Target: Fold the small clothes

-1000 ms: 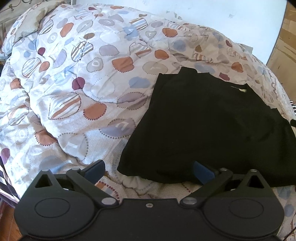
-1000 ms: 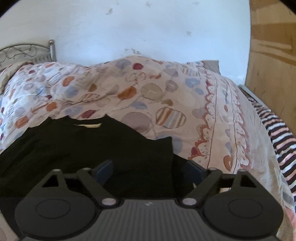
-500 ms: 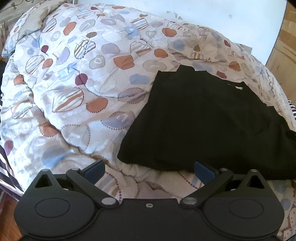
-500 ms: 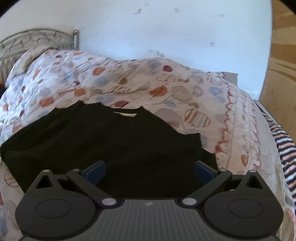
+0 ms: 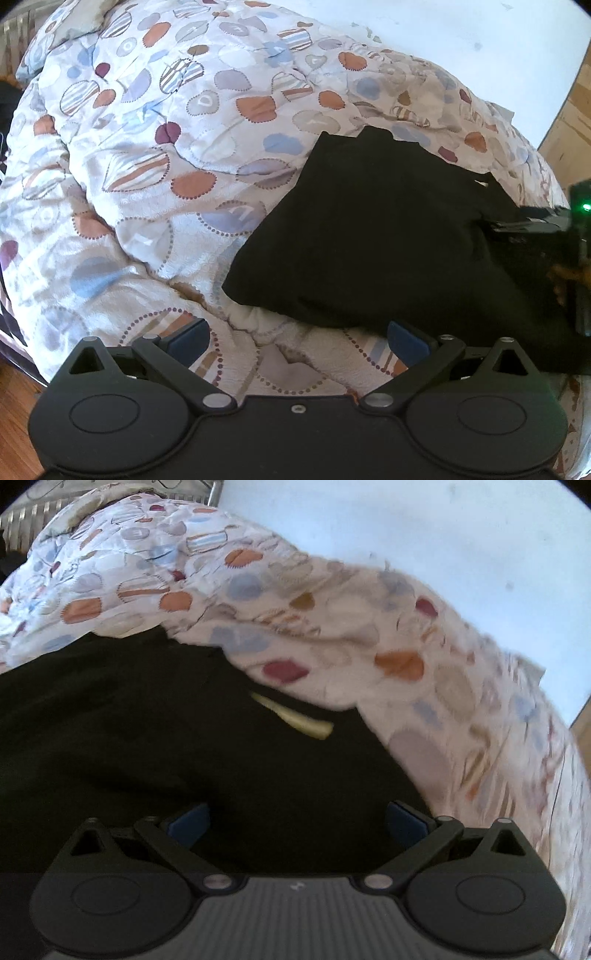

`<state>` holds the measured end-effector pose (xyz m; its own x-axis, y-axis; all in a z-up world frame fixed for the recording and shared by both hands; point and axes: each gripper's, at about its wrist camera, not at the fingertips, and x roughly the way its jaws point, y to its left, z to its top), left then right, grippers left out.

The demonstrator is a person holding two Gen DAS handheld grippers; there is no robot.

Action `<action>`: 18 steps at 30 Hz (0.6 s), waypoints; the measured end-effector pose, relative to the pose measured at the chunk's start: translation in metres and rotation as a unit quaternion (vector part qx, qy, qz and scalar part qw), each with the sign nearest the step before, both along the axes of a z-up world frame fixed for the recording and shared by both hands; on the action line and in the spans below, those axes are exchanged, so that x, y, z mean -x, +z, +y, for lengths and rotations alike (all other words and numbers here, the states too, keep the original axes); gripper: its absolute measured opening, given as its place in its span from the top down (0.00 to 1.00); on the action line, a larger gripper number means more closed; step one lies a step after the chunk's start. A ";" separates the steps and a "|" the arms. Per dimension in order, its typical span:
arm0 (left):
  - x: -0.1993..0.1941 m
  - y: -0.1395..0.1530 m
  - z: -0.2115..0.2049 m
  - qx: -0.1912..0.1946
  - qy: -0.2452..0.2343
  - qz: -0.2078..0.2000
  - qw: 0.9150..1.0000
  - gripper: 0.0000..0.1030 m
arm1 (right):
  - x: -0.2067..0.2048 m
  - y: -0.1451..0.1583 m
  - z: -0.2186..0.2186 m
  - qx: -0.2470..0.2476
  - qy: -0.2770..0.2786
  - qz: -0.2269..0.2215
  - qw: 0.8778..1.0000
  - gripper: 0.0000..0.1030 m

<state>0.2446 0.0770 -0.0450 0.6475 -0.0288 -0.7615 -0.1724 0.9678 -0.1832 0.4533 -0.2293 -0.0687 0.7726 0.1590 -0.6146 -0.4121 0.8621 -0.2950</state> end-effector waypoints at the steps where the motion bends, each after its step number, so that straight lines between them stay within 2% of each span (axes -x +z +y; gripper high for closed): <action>1: -0.001 0.000 0.000 0.002 0.001 0.001 1.000 0.01 | -0.004 -0.002 0.003 0.008 -0.002 -0.011 1.000 0.00; 3: -0.002 -0.001 -0.003 0.004 -0.003 0.002 1.000 0.01 | -0.010 -0.002 0.005 0.018 -0.008 -0.039 0.999 0.00; 5: -0.003 -0.002 -0.005 0.003 -0.006 0.002 1.000 0.01 | -0.019 0.000 0.005 0.014 -0.022 -0.048 0.998 0.00; 10: -0.003 -0.004 -0.012 0.003 -0.017 0.007 1.000 0.01 | -0.027 -0.001 -0.001 -0.019 -0.038 -0.024 0.999 0.00; 15: -0.002 -0.008 -0.017 0.007 -0.025 0.012 1.000 0.01 | -0.016 0.010 -0.013 -0.048 -0.045 0.003 0.998 0.00; 18: 0.000 -0.008 -0.019 0.015 -0.026 0.012 0.999 0.01 | 0.000 0.021 -0.022 -0.068 -0.050 0.001 0.996 0.00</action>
